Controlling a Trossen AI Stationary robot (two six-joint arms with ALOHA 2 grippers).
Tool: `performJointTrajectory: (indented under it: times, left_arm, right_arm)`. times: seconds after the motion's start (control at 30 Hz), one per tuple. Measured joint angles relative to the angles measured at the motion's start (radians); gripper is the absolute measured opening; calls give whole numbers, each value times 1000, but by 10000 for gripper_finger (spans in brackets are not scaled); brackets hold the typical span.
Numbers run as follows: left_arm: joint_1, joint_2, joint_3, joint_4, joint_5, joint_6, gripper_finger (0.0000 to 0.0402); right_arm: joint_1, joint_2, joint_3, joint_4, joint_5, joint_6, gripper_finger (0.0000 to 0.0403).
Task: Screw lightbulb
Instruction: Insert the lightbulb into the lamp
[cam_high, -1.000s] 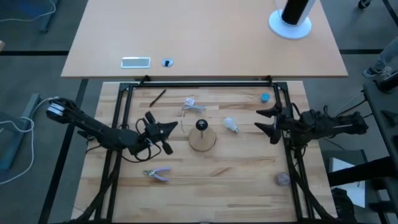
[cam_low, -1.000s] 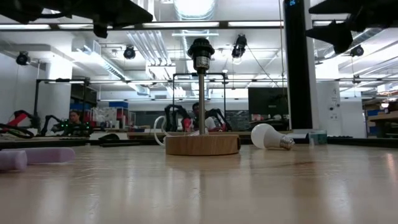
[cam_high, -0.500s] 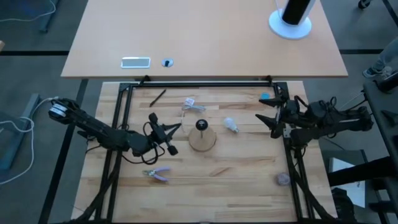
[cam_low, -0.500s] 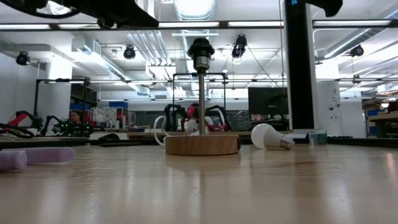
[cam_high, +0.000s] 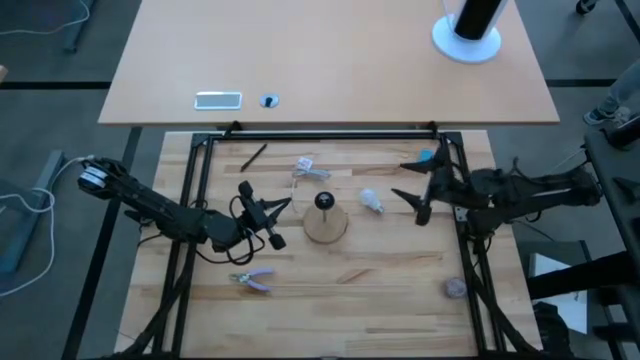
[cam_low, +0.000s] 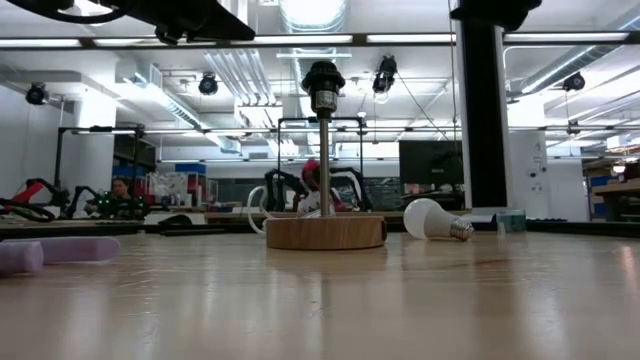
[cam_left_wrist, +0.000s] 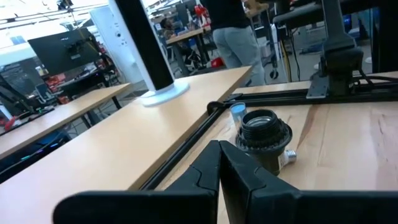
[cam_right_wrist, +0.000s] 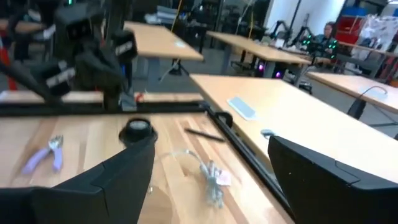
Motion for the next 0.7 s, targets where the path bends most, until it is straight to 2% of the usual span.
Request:
performJointTrajectory:
  times: [0.5,0.63,0.7]
  left_arm:
    - [0,0,-2,1,0,4,0]
    - [0,0,-2,1,-2,0,0]
    - [0,0,-2,1,-19,-12,0]
  right_arm:
    - [0,217,0,47,3,15,299]
    - [-21,287,37,-16,174,252,285]
    - [-42,309,57,-123,183,334,276]
